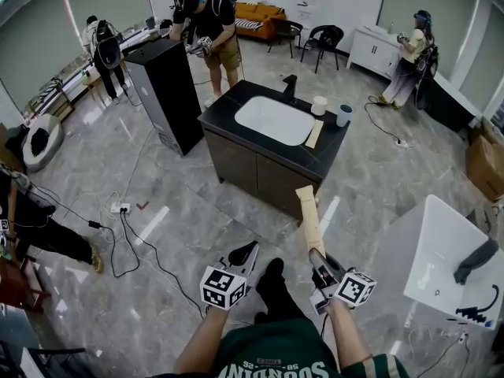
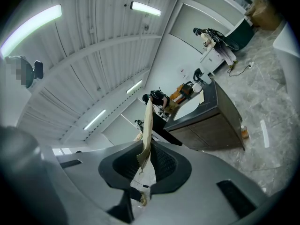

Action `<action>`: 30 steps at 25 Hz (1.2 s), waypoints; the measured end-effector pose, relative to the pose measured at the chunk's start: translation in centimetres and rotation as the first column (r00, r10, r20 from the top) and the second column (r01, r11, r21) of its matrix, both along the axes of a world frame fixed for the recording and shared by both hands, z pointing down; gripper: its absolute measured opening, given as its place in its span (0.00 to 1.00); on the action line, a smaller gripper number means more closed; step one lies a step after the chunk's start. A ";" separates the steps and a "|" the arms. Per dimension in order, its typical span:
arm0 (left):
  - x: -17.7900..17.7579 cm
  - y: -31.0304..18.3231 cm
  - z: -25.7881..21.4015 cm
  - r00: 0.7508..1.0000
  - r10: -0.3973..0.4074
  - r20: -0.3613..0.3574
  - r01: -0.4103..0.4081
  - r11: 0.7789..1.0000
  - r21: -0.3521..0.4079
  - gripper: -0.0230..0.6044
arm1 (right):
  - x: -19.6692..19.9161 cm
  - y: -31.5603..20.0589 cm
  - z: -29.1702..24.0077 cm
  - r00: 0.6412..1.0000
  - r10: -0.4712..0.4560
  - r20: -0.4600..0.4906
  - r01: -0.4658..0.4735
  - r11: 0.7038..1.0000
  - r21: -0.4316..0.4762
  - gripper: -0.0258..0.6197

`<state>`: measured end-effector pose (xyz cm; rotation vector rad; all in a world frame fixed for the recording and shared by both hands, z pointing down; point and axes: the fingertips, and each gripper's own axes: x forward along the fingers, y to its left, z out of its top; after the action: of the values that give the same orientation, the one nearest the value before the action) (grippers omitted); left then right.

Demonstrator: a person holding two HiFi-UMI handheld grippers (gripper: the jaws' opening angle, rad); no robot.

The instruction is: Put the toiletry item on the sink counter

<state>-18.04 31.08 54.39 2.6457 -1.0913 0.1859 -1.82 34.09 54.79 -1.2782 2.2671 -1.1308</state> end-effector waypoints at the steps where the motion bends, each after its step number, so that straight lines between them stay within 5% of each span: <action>1: -0.1 -0.7 0.1 1.000 0.000 -0.005 0.000 1.000 -0.003 0.05 | 0.0 -0.7 0.2 1.000 0.001 0.002 -0.001 1.000 -0.001 0.15; 15: 0.7 -18.0 0.5 0.998 0.064 0.030 -0.064 0.998 -0.005 0.05 | 0.6 -17.5 2.8 0.997 0.062 0.041 -0.060 0.998 -0.033 0.15; 30: 5.2 -36.6 -0.4 0.984 0.172 0.044 -0.172 0.985 0.001 0.05 | 3.7 -34.6 1.5 0.986 0.168 0.016 -0.167 0.985 -0.030 0.15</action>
<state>-12.82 -5.54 54.02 2.7524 -0.8756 0.2766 1.87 -0.49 56.31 -1.4331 2.0922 -1.1129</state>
